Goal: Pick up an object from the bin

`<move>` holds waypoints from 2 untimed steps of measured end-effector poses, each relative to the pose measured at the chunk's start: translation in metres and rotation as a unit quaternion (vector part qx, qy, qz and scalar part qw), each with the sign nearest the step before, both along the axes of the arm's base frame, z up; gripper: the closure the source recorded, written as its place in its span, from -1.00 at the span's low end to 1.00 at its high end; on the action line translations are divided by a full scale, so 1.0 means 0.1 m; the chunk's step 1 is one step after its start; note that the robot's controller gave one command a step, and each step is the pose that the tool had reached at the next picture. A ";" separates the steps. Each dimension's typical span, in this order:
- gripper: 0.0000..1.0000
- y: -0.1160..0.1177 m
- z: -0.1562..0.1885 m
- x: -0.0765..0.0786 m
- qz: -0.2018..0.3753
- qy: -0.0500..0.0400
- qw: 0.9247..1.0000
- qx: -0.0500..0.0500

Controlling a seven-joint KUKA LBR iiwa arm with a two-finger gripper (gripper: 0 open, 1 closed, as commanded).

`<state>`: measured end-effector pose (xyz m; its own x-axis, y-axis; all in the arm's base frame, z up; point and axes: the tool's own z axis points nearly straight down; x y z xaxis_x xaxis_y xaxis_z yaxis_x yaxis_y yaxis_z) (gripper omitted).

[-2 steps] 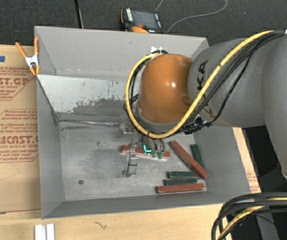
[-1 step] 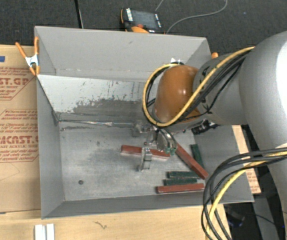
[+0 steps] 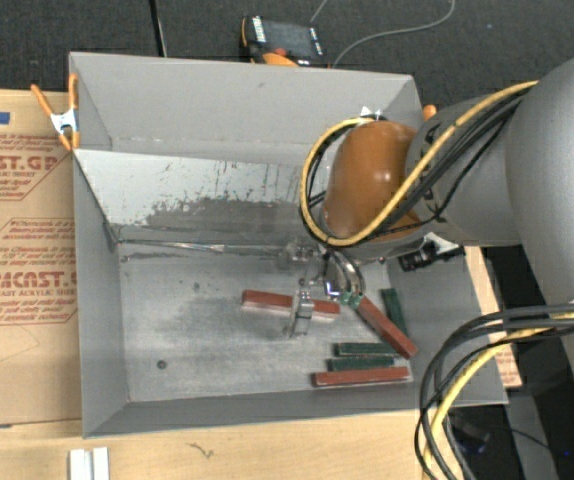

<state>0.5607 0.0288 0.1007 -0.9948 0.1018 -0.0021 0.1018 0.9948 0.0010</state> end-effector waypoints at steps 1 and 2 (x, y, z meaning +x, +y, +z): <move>-1.00 -0.21 0.18 0.01 -0.076 0.000 0.997 0.000; -1.00 -0.16 -0.34 -0.08 -0.099 0.003 0.995 0.000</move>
Offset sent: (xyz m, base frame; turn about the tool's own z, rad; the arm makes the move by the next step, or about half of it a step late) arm 0.0003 -0.0216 0.0173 0.1523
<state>0.5525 0.0132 0.0664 -0.9553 0.2957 0.0046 0.2957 0.9553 -0.0003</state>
